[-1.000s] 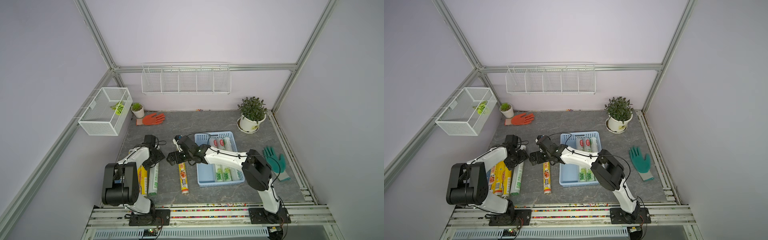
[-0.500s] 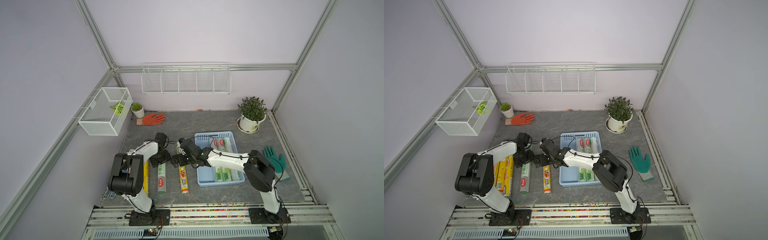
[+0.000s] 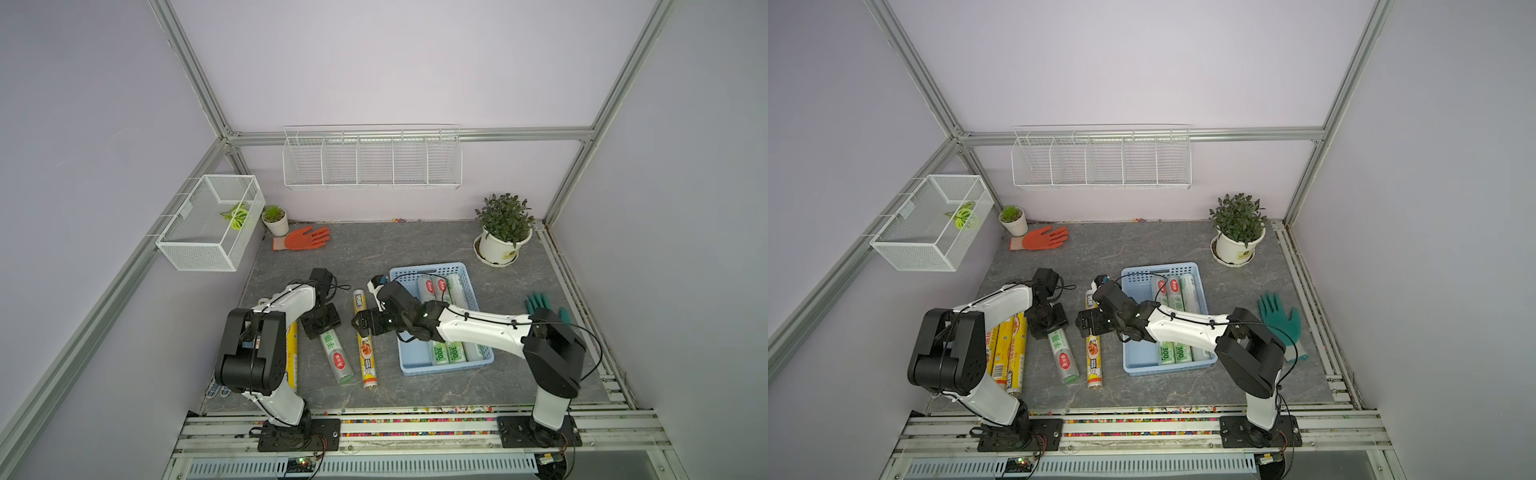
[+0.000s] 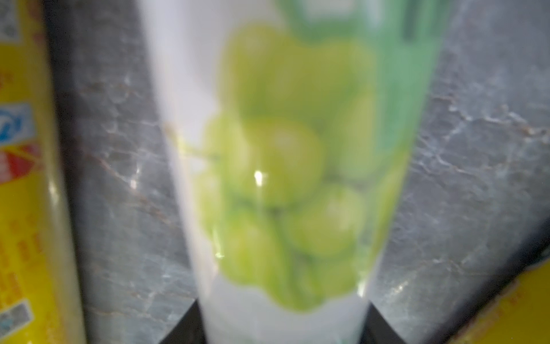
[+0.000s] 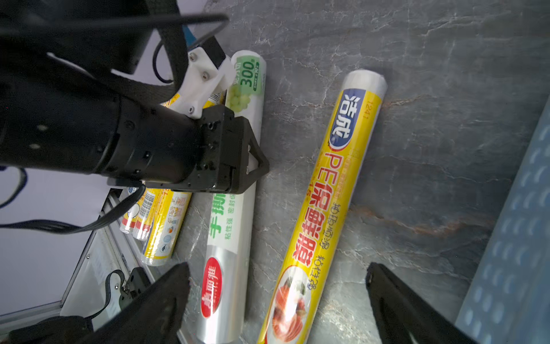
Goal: Put the plastic wrap into the basket
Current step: Pick up the plastic wrap from the center of the board.
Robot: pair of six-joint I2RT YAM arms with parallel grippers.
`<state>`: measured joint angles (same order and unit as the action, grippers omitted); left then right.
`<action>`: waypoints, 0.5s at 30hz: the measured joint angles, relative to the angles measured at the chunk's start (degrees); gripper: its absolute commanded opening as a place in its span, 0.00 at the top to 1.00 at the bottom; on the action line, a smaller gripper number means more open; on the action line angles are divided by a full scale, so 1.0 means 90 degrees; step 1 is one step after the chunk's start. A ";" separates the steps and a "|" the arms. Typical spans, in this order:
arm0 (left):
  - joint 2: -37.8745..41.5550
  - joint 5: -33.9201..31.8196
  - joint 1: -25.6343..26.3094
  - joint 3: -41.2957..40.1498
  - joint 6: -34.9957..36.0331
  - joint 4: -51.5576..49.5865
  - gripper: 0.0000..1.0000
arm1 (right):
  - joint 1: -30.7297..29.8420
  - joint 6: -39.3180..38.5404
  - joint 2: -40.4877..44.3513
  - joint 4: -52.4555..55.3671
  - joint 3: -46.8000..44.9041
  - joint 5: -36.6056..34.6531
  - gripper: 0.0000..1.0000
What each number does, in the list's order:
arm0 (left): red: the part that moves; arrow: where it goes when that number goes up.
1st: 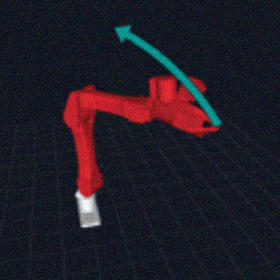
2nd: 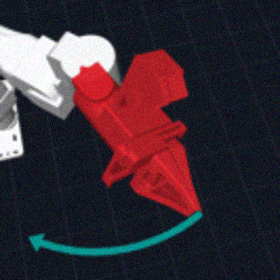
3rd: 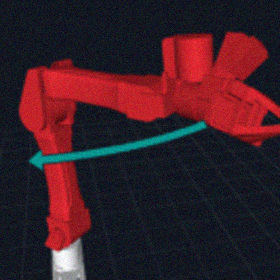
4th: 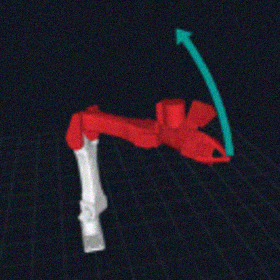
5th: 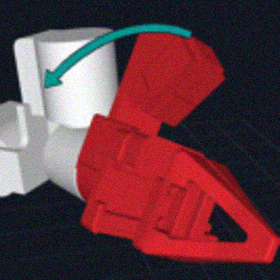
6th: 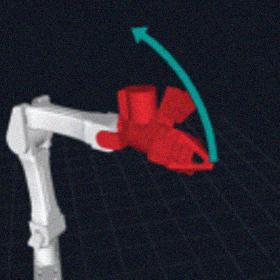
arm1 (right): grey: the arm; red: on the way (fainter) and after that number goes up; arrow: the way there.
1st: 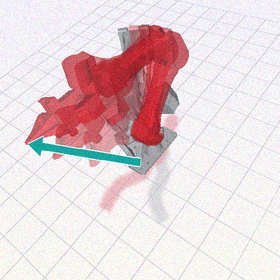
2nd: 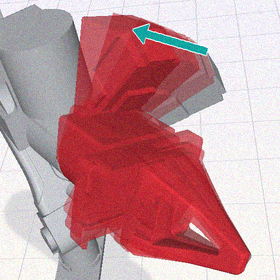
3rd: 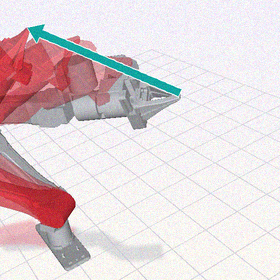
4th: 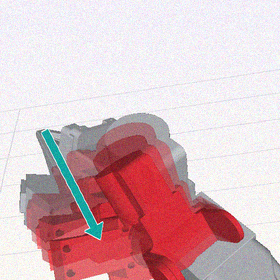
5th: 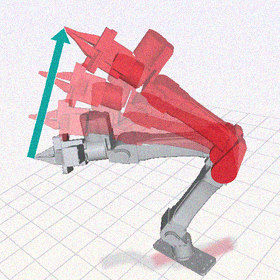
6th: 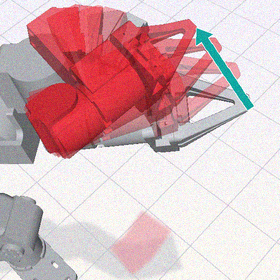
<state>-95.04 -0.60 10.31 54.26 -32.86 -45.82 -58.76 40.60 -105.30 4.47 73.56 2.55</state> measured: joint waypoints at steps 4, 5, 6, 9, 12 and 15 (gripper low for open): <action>0.0007 -0.0049 0.0022 0.0041 0.0051 -0.0170 0.62 | 0.0000 -0.0092 0.0223 0.0056 -0.0032 -0.0148 0.02; 0.0022 -0.0068 0.0036 0.0063 0.0066 -0.0253 0.65 | 0.0000 -0.0114 0.0308 0.0068 -0.0061 -0.0192 0.02; 0.0063 -0.0090 0.0056 0.0092 0.0073 -0.0340 0.68 | 0.0000 -0.0136 0.0420 0.0083 -0.0104 -0.0245 0.02; 0.0325 -0.0119 0.0158 0.0260 0.0134 -0.0617 0.75 | 0.0000 -0.0209 0.0789 0.0138 -0.0270 -0.0432 0.02; 0.0818 -0.0109 0.0277 0.0478 0.0185 -0.0794 0.80 | 0.0000 -0.0282 0.1154 0.0148 -0.0459 -0.0712 0.02; 0.1438 -0.0015 0.0347 0.0636 0.0189 -0.0792 0.85 | 0.0002 -0.0325 0.1494 0.0172 -0.0651 -0.1081 0.02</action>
<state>-82.11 -0.73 13.43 59.99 -31.16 -52.95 -58.74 37.67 -91.85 6.02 67.70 -7.18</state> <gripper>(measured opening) 0.527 0.980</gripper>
